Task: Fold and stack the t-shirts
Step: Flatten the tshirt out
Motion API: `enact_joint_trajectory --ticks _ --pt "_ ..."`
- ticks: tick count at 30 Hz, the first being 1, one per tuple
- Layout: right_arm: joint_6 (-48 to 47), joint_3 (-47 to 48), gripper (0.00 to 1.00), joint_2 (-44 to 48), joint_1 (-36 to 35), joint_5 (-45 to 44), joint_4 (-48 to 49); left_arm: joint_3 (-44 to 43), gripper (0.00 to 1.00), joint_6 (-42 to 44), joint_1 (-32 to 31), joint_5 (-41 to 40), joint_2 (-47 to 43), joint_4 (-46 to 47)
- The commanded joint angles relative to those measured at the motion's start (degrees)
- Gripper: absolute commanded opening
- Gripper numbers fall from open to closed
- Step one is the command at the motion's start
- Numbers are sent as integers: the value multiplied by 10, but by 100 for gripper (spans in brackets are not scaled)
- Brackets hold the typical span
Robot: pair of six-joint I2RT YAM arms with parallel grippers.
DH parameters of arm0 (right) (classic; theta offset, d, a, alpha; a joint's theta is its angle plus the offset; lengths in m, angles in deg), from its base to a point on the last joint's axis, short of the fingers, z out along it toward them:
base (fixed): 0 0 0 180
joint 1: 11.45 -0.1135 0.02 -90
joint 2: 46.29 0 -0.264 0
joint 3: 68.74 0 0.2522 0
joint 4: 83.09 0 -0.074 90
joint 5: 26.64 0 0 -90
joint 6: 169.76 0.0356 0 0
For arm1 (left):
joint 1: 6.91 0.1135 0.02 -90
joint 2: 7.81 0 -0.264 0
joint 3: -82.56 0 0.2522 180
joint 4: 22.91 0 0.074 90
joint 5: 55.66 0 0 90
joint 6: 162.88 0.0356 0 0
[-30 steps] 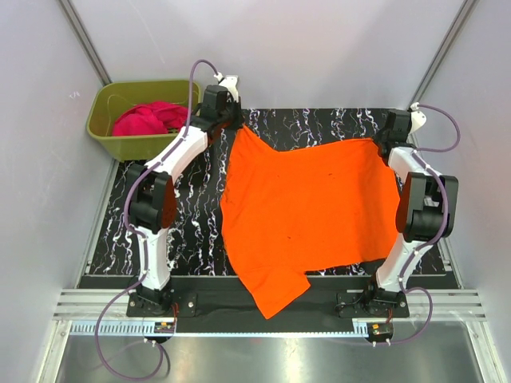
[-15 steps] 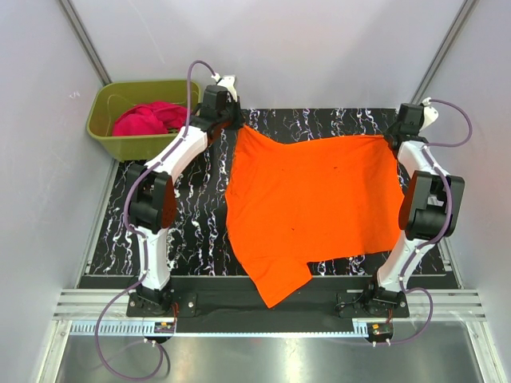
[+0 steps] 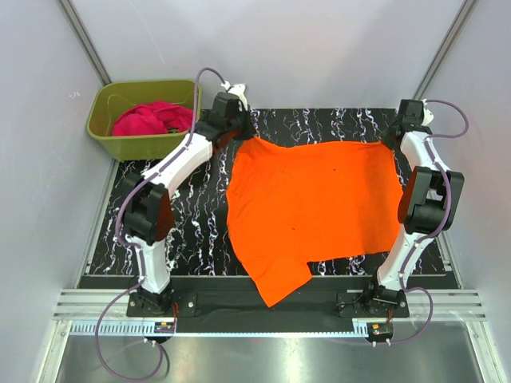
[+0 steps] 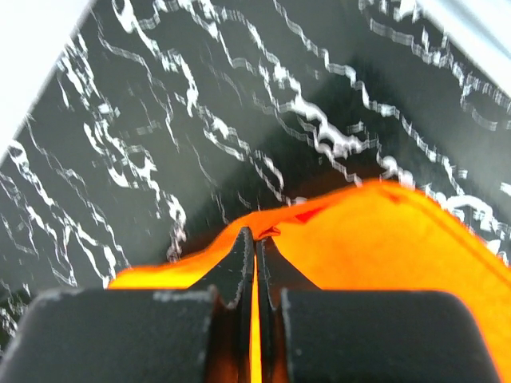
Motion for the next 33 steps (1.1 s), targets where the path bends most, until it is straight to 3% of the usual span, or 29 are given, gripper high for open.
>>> enact_joint_trajectory --ticks 1,13,23,27,33 --pt "13 25 0 29 -1 21 -59 50 0 -33 -27 -24 -90 -10" --pt "-37 -14 0 96 -1 -9 -152 189 0 -64 -66 -35 -238 -94" --pt "-41 -73 0 140 6 -14 -162 283 0 -94 -78 -12 -308 -105" --pt "-45 -79 0 155 7 -10 -168 280 0 -87 -77 -23 -320 -114" --pt "-28 -49 0 149 10 -12 -170 175 0 -50 -54 -37 -256 -121"
